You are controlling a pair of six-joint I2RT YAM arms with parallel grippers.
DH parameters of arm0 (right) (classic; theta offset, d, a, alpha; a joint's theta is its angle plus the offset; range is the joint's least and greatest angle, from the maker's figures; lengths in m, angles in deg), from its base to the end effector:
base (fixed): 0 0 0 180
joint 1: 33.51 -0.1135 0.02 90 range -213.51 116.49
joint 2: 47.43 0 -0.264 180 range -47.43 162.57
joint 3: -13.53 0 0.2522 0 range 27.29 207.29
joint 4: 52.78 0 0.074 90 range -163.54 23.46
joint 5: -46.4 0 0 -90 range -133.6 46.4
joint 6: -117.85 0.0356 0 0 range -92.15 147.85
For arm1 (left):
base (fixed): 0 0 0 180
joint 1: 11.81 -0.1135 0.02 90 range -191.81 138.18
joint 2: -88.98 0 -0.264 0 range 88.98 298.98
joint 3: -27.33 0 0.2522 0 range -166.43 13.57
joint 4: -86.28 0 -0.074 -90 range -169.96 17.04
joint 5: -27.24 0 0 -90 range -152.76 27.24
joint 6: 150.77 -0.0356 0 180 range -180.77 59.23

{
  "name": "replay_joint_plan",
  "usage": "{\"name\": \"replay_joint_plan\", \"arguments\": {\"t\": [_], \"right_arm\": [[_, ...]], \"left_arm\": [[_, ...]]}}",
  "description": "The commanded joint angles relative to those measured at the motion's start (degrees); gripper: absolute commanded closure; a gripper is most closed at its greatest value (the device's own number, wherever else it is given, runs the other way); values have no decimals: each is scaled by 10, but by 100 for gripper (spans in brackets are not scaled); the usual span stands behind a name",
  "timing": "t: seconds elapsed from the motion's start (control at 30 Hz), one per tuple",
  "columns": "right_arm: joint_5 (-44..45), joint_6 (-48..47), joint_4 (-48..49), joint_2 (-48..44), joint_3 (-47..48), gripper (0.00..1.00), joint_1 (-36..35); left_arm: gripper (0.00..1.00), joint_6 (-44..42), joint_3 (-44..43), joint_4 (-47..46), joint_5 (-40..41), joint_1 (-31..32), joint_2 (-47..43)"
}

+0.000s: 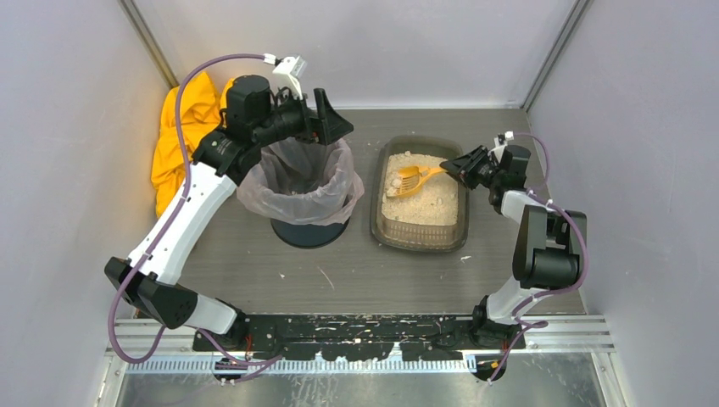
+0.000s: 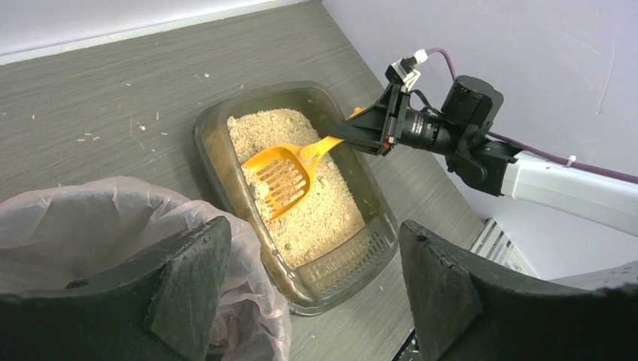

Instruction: Clean the litter box

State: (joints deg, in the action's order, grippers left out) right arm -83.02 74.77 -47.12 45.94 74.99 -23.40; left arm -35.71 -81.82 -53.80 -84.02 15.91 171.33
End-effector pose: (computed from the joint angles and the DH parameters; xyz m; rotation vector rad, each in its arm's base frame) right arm 0.3393 -0.0375 0.1988 0.5746 2.0097 1.0941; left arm 0.2723 -0.1576 0.4645 0.3229 1.8686 -0.9770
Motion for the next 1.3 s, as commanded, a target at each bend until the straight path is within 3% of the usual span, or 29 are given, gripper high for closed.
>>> {"name": "replay_joint_plan", "arguments": {"t": [0.0, 0.13, 0.27, 0.43, 0.57, 0.6, 1.13, 1.27], "right_arm": [[-56, 58, 99, -31, -13, 99, 21], [-69, 72, 119, -45, -34, 99, 41], [-90, 135, 203, -45, -67, 99, 66], [-125, 238, 374, -10, -106, 99, 97], [-144, 380, 605, 64, -121, 99, 110], [-149, 404, 623, 79, -117, 99, 113], [-157, 390, 618, 69, -90, 99, 130], [-159, 396, 625, 82, -80, 99, 94]], "left_arm": [[19, -8, 4, -34, -13, -3, -15], [19, -13, 3, -32, -13, -3, -18], [20, -18, 4, -31, -12, -2, -18], [20, -17, 0, -34, -17, -2, -15], [21, -18, -6, -35, -18, -2, -12], [21, -18, -6, -35, -18, -2, -12], [21, -22, -17, -35, -29, -2, -7], [22, -22, -14, -35, -30, -3, -5]]}}
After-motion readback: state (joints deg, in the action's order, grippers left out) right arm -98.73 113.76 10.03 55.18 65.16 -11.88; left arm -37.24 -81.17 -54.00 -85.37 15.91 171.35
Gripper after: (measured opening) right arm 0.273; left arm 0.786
